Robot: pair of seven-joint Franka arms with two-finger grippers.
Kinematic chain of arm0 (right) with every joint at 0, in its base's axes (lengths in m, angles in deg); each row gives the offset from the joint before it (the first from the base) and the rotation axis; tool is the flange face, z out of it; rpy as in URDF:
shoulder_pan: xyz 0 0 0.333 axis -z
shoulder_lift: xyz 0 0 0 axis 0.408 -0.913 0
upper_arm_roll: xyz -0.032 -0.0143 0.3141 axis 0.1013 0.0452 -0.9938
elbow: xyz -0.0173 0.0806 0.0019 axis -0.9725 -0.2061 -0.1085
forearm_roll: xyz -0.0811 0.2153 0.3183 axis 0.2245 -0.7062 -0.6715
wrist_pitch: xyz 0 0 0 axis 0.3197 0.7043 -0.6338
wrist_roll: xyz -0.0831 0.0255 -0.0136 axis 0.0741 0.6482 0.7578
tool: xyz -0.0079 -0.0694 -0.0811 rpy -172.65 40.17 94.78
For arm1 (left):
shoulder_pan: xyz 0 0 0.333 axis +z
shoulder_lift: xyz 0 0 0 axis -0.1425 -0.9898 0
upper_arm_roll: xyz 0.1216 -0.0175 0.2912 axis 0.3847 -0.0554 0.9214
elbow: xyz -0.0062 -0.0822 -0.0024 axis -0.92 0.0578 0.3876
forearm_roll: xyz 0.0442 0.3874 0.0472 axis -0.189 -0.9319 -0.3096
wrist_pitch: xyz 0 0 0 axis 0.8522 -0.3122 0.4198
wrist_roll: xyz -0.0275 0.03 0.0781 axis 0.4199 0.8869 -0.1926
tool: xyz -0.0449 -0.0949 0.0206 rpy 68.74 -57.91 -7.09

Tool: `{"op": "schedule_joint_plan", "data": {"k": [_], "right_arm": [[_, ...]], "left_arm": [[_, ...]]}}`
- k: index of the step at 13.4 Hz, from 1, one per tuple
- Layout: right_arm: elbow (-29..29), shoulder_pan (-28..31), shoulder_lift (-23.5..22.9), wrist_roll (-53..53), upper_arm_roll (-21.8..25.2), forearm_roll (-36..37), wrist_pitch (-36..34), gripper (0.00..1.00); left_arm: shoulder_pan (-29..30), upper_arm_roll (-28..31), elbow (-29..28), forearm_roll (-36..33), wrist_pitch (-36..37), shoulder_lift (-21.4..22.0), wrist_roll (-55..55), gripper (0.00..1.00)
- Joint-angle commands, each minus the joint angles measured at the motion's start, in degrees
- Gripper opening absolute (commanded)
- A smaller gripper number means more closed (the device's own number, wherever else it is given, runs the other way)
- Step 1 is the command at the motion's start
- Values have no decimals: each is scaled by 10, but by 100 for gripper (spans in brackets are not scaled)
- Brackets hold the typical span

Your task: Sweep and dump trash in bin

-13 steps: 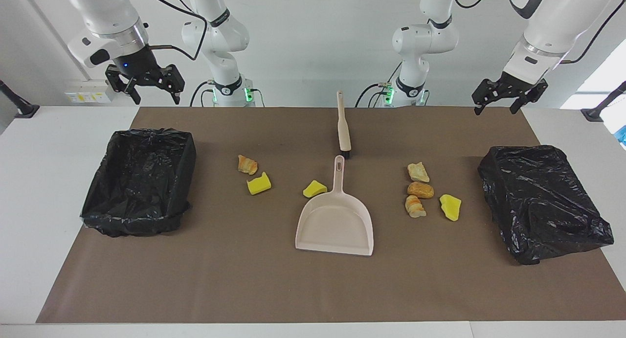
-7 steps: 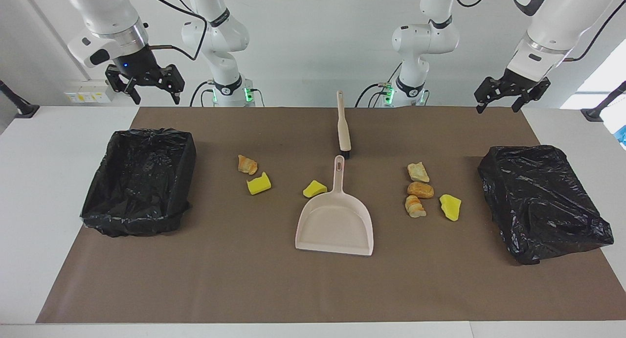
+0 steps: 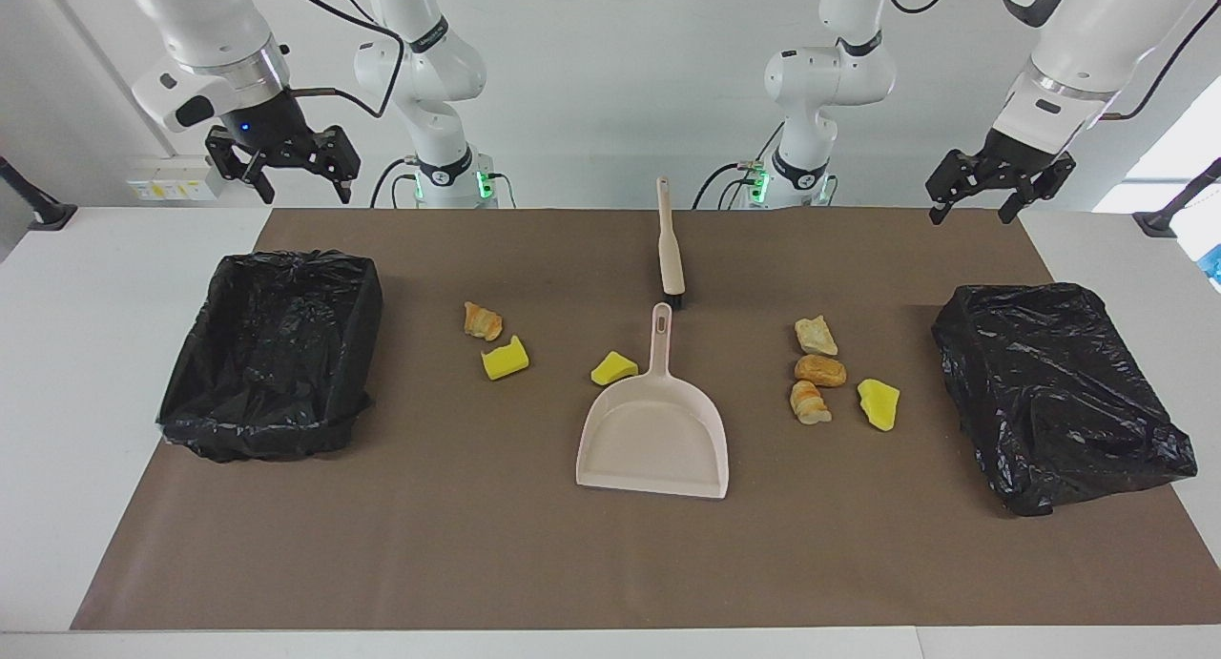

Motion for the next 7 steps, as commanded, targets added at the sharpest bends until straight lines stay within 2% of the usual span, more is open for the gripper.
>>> {"op": "schedule_joint_plan", "data": {"k": [1, 7], "right_arm": [[14, 3, 12, -2, 0, -14, 9, 100], [15, 4, 12, -2, 0, -14, 9, 100]], "left_arm": [[-9, 12, -16, 7, -3, 15, -6, 100], [-19, 7, -30, 8, -6, 20, -1, 100]]}}
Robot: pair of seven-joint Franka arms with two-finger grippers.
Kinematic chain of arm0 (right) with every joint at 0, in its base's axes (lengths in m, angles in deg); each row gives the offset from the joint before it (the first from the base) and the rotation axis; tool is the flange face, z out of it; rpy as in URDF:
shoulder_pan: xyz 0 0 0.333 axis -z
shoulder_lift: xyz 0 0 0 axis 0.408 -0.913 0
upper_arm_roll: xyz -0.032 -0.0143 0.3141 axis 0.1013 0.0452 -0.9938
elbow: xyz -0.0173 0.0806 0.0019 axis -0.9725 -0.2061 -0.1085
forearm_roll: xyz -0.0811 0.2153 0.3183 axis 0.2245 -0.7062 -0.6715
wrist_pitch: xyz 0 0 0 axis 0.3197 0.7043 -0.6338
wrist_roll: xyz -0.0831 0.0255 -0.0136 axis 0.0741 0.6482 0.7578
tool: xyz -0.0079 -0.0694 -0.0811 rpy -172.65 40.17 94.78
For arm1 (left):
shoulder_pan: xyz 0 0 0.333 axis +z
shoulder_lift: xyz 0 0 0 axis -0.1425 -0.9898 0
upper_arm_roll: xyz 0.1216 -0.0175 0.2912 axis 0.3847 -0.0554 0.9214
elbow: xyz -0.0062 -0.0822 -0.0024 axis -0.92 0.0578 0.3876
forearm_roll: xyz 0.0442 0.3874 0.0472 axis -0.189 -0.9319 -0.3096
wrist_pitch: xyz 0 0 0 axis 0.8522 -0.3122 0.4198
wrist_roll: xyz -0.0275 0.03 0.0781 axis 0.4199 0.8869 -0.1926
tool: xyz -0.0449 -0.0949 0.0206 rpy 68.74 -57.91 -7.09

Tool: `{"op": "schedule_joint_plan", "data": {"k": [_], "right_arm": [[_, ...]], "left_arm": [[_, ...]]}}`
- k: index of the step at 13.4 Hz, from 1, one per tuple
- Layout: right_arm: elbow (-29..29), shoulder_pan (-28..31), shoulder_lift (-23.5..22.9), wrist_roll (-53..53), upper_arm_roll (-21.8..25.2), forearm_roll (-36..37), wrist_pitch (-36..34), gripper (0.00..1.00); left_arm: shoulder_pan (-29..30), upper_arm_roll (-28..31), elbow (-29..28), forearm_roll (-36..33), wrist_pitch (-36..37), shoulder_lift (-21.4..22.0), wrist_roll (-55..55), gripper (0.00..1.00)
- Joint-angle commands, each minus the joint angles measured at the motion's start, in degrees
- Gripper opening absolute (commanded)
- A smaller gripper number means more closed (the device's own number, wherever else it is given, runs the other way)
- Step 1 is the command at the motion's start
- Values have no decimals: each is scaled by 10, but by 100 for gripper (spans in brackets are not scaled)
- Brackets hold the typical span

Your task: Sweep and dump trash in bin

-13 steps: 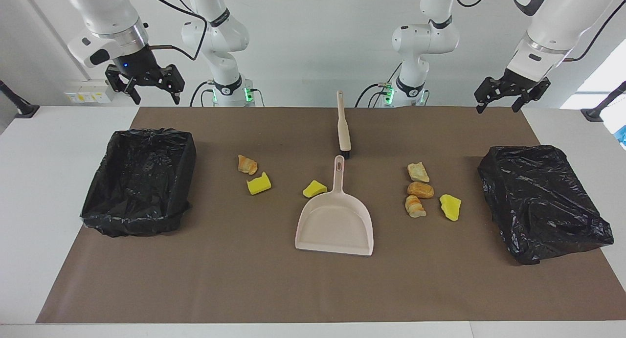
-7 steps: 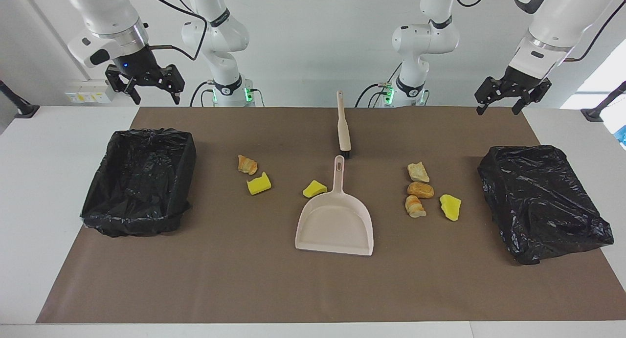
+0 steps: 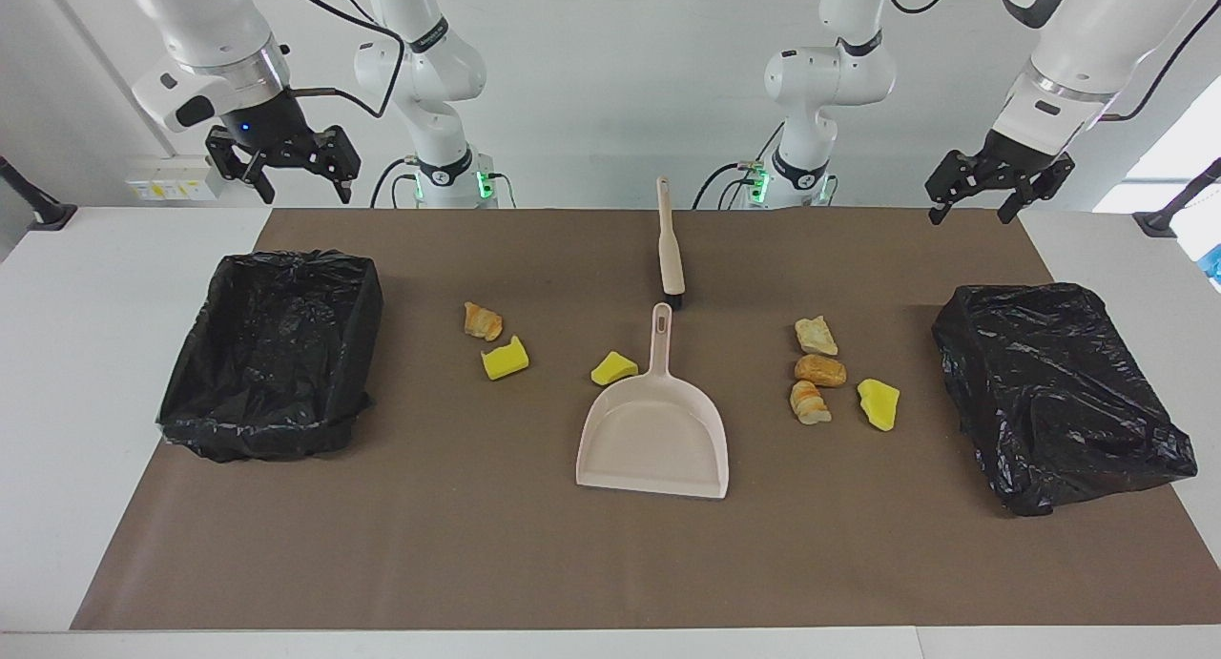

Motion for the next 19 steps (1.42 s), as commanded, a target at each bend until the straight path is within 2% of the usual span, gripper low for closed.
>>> {"op": "schedule_joint_plan", "data": {"k": [1, 3, 6, 8, 11, 14, 17, 19], "right_arm": [[15, 3, 12, -2, 0, -14, 9, 100], [15, 3, 12, -2, 0, -14, 9, 100], [15, 3, 12, -2, 0, -14, 9, 100], [15, 3, 12, -2, 0, -14, 9, 100], [14, 3, 12, -2, 0, -14, 10, 100], [13, 4, 10, -3, 1, -14, 10, 100], [13, 3, 11, -2, 0, -14, 10, 100], [13, 4, 11, -2, 0, -14, 10, 100]], "left_arm": [[-16, -1, -26, 7, -9, 18, 0, 100], [-52, -2, -26, 7, -9, 16, 6, 100], [-116, -3, -40, 7, -11, 18, 77, 100], [-168, -3, -69, 9, -12, 21, 116, 100], [-248, -3, -161, 27, -33, 66, 172, 100], [-333, -3, -294, 40, -126, 118, 240, 100], [-405, -3, -370, 42, -195, 112, 305, 100], [-455, -3, -419, 43, -266, 87, 336, 100]]}}
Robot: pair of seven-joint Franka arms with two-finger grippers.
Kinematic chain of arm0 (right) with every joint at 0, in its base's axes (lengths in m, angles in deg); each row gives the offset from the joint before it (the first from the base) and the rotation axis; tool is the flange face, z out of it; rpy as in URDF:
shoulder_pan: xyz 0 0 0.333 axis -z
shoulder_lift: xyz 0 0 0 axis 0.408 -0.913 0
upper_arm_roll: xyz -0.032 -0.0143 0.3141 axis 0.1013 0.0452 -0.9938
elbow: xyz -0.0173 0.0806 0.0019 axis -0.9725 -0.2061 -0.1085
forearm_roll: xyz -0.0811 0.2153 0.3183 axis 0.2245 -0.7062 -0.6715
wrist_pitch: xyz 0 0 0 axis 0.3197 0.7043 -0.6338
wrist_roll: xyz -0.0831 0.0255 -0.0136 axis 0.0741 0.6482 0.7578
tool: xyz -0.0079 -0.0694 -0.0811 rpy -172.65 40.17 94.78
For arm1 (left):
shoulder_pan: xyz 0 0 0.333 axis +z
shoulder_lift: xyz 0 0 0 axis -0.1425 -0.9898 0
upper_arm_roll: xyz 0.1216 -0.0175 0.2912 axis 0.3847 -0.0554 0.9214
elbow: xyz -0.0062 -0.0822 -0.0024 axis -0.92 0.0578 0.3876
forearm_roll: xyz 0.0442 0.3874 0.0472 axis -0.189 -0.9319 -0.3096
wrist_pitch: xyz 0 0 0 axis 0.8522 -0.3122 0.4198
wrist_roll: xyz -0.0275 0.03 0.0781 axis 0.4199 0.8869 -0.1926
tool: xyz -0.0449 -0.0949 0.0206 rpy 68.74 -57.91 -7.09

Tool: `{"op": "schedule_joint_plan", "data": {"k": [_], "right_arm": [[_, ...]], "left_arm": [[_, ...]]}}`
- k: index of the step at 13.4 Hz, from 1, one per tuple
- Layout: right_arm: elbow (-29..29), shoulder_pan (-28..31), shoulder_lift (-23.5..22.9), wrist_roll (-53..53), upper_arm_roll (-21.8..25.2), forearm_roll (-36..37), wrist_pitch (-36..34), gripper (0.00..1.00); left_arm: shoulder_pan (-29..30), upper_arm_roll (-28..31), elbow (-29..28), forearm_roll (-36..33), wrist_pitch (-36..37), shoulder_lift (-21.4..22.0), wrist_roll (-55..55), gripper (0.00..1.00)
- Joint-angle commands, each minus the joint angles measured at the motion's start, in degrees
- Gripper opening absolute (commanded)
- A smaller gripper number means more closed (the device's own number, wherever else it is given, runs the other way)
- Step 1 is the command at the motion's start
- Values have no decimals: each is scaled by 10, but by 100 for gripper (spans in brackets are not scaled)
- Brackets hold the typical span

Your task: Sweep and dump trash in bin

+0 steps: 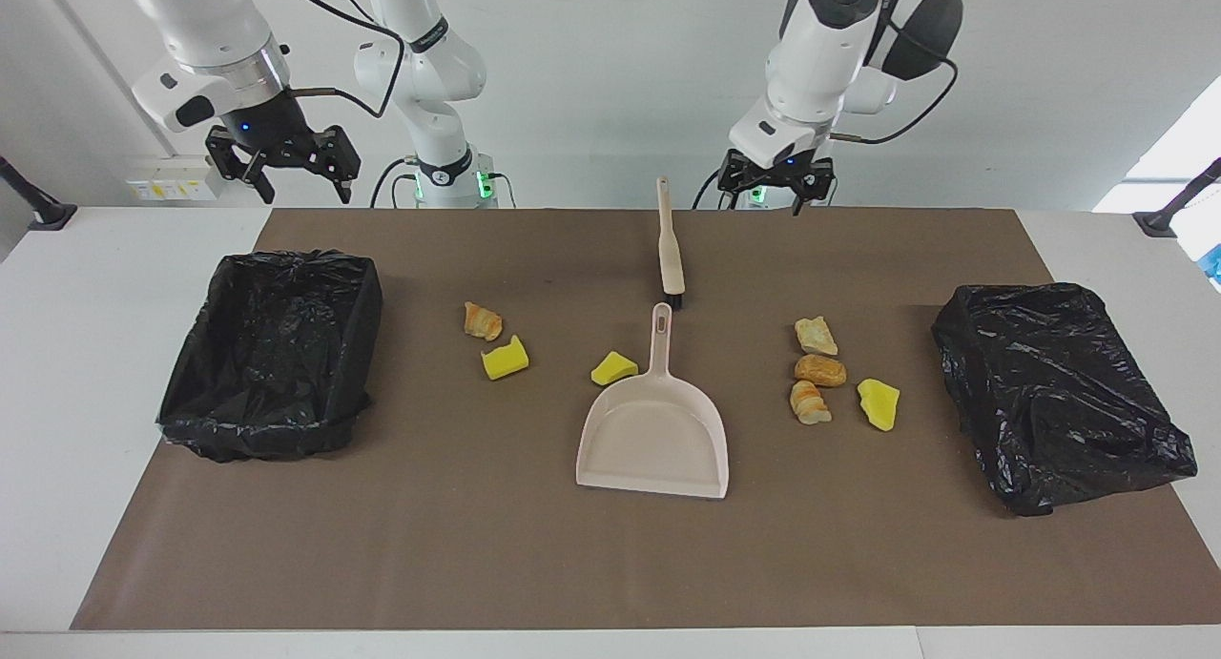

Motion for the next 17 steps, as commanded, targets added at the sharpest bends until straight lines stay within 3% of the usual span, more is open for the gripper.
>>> {"op": "schedule_joint_plan", "data": {"k": [1, 11, 17], "right_arm": [[13, 4, 11, -2, 1, -14, 10, 100], [14, 4, 12, -2, 1, -14, 2, 100], [18, -2, 15, -1, -3, -13, -1, 100]], "left_arm": [[-57, 12, -84, 10, -101, -4, 34, 100], [-165, 12, -136, 29, -128, -1, 112, 100], [-175, 13, -144, 31, -137, -6, 116, 100]]}}
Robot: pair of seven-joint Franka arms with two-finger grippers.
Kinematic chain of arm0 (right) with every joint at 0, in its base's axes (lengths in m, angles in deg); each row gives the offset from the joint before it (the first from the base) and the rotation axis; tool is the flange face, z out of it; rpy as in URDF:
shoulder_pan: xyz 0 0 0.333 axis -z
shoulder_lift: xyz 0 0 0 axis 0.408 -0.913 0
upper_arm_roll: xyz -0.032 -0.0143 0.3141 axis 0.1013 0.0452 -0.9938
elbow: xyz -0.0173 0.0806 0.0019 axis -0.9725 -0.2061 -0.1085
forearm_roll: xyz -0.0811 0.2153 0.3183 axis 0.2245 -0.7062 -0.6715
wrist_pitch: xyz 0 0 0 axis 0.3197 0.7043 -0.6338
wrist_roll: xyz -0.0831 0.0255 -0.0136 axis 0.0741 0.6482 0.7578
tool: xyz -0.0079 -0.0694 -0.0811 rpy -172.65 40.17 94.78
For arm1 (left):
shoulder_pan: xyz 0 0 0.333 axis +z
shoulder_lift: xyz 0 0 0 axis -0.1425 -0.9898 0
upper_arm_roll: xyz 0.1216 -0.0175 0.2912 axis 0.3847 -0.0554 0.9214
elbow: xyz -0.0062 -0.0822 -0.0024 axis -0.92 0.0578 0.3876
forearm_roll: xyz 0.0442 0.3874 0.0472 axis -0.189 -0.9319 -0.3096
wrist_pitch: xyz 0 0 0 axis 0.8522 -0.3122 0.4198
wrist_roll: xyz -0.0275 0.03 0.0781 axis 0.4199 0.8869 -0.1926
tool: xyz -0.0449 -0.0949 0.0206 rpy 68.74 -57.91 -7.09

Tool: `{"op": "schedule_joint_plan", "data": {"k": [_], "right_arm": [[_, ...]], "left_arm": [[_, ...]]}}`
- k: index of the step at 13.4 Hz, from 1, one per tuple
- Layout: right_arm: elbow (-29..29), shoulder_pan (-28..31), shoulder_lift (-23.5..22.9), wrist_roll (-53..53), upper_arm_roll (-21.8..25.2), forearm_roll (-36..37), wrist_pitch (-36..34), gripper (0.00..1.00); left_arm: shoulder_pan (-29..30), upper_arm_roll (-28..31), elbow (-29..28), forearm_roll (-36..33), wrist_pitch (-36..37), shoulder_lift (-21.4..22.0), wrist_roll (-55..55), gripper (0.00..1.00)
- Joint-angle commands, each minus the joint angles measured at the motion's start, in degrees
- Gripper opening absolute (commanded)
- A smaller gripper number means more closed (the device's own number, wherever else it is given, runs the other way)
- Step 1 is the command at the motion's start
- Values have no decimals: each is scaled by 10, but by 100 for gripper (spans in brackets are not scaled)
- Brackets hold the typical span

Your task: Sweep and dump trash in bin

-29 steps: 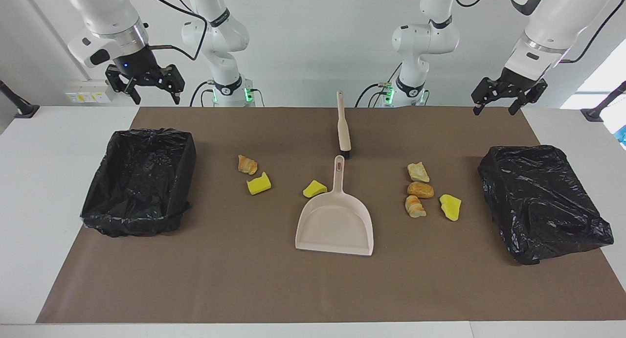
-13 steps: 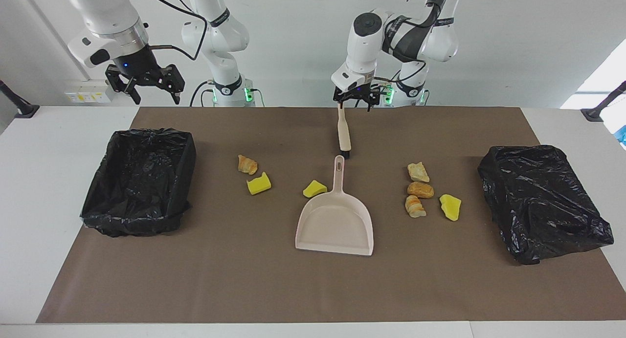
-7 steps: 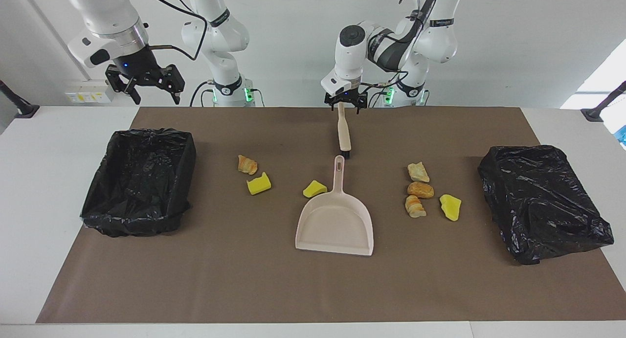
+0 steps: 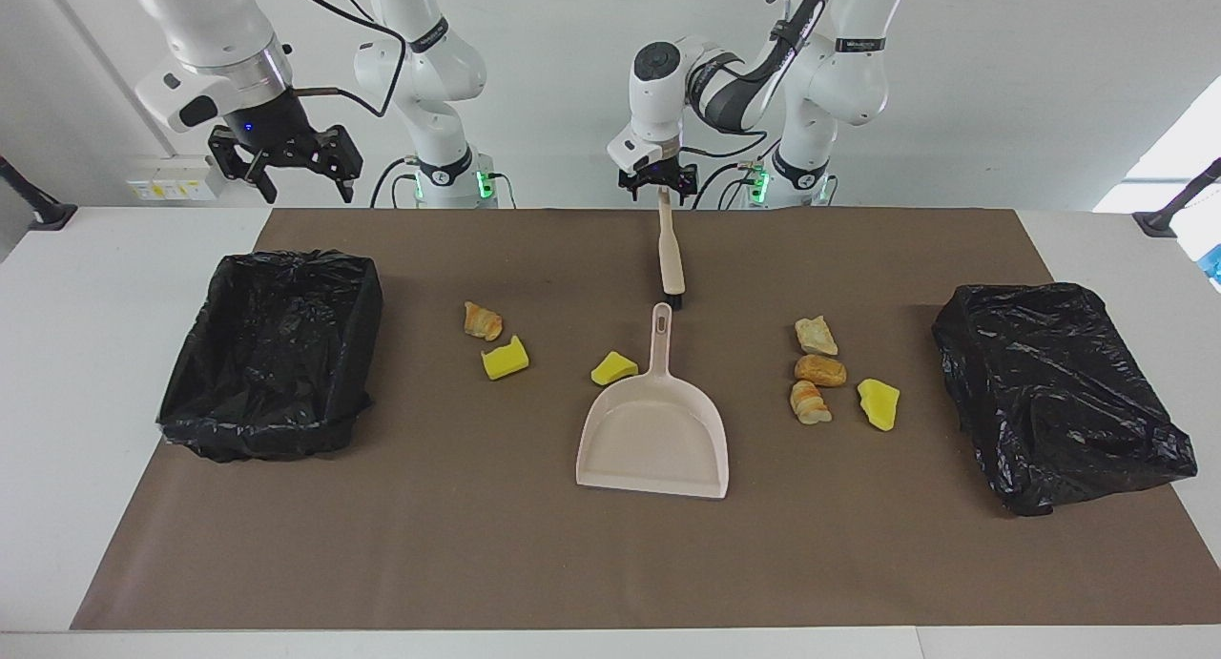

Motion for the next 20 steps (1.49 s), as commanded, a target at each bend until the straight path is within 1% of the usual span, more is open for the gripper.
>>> {"op": "schedule_joint_plan", "data": {"k": [1, 4, 5, 6, 7, 8, 9, 10, 12, 13, 15, 18, 20], "right_arm": [[15, -1, 13, -2, -1, -13, 0, 100], [17, -2, 14, -3, -2, -13, -1, 100], [17, -2, 14, -2, -2, -13, -2, 100], [17, -2, 14, -3, -2, -14, -2, 100], [17, -2, 14, -4, -2, -13, -2, 100], [17, -3, 14, -5, -2, -14, -1, 100], [17, -3, 14, -5, -3, -14, -1, 100], [17, -3, 14, -5, -4, -14, -1, 100], [17, -4, 14, -7, -5, -14, 2, 100], [17, -4, 14, -8, -5, -14, 4, 100], [17, -6, 14, -8, -5, -14, 8, 100], [40, -14, 14, -18, -7, -16, 42, 100], [57, -33, 11, -56, -13, -28, 69, 100]], "left_arm": [[-11, 12, -21, 10, -21, 8, -1, 100], [-5, 12, -20, 10, -37, 2, -5, 99], [-5, 12, -20, 10, -36, 2, -10, 67], [-5, 12, -20, 10, -33, 1, -13, 43], [-5, 13, -17, 10, -25, 2, -20, 25], [-5, 13, -19, 10, -20, 2, -27, 12], [-4, 14, -16, 10, -7, 2, -35, 4], [-2, 15, -12, 10, 4, 1, -39, 0], [12, 16, -9, 10, 22, 0, -42, 0], [34, 16, -6, 9, 31, 1, -61, 0], [71, 17, 27, 9, 66, 1, -88, 0], [144, 19, 87, 9, 136, 13, -129, 0], [219, 19, 131, 4, 184, 35, -173, 0]]}}
